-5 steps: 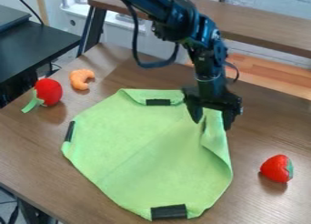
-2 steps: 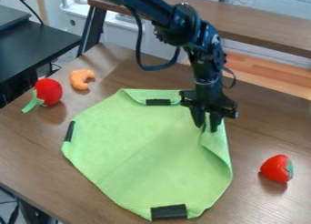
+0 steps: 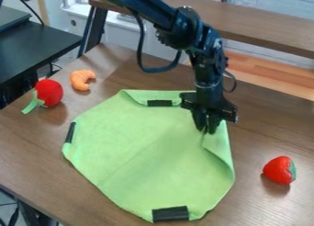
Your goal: Fold the cloth from top right to bottom left
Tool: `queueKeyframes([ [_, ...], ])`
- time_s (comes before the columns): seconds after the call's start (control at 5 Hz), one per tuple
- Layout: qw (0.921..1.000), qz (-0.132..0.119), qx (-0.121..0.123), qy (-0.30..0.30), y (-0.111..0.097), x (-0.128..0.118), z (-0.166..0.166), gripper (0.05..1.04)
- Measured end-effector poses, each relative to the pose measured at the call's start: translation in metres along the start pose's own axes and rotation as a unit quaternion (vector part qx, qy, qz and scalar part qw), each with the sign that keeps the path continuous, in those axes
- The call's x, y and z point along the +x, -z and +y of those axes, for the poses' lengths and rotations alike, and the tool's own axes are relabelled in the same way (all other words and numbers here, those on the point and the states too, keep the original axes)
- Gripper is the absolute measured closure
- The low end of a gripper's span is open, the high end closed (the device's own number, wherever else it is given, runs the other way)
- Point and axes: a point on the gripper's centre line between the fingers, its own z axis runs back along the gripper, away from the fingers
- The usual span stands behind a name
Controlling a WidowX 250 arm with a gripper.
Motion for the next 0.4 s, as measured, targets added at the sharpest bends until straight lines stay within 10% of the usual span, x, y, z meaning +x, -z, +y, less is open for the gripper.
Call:
queueKeyframes([
  [0.4, 1.0, -0.002, -0.001, 0.007, 0.0004, -0.0005, -0.0001, 0.144],
])
